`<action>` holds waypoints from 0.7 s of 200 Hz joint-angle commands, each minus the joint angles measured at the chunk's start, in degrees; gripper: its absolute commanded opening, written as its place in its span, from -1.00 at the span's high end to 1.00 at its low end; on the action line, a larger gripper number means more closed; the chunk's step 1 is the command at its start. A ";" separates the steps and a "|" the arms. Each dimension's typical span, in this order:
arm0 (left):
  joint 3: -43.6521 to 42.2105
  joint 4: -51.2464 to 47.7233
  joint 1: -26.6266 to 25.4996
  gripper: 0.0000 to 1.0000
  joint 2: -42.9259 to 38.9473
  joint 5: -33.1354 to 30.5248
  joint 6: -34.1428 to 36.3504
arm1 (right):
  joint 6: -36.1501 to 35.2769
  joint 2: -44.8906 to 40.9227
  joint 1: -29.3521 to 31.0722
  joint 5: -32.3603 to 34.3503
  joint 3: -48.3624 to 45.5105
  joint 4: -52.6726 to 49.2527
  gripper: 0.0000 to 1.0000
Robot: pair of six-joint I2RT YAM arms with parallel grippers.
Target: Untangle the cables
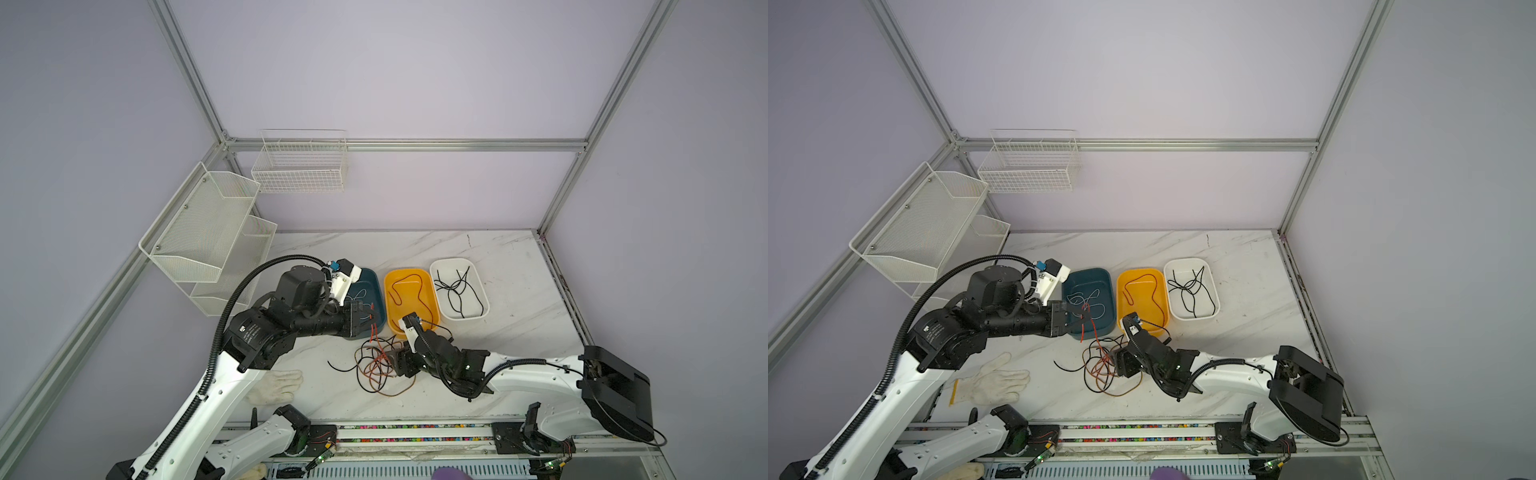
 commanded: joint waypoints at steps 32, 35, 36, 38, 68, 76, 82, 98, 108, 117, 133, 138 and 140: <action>13.15 -1.56 -0.25 1.00 1.96 5.18 3.87 | 3.62 -8.42 -0.05 3.03 -3.72 2.91 -0.50; 13.76 -1.66 -0.31 1.00 2.06 5.33 3.96 | 3.72 -8.74 -0.13 3.08 -3.91 2.95 -0.50; 13.87 -1.70 -0.31 1.00 2.11 5.36 4.03 | 3.72 -9.11 -0.26 3.04 -4.08 3.07 -0.50; 14.27 -1.74 -0.29 1.00 2.19 5.39 4.03 | 3.79 -9.38 -0.32 3.04 -4.17 3.12 -0.50; 20.70 -1.82 -0.29 1.00 3.09 5.41 4.26 | 5.38 -13.64 -1.78 3.09 -7.20 4.60 -0.51; 22.32 -1.76 -0.27 1.00 3.42 5.29 4.23 | 5.86 -14.59 -2.48 2.85 -7.94 4.76 -0.51; 23.57 -1.49 -0.32 1.00 3.72 5.46 4.22 | 6.10 -15.10 -2.84 2.54 -8.42 4.97 -0.51; 25.60 -0.81 -0.27 1.00 4.47 6.24 3.91 | 6.50 -16.40 -3.86 1.65 -9.66 5.37 -0.51; 26.83 -0.37 -0.28 1.00 4.99 6.99 3.60 | 6.50 -17.06 -4.35 0.88 -10.48 6.15 -0.51; 27.78 0.33 -0.32 1.00 5.27 7.57 3.26 | 6.42 -17.16 -4.74 -0.11 -11.38 7.26 -0.51; 29.00 1.50 -0.29 1.00 5.56 8.10 2.77 | 5.71 -16.19 -5.02 -2.42 -12.15 9.17 -0.51; 29.41 1.87 -0.31 1.00 5.65 8.12 2.73 | 5.40 -15.62 -5.03 -3.39 -12.23 9.82 -0.51; 29.60 1.97 -0.32 1.00 5.71 8.17 2.65 | 5.37 -15.34 -5.03 -3.65 -12.21 9.99 -0.51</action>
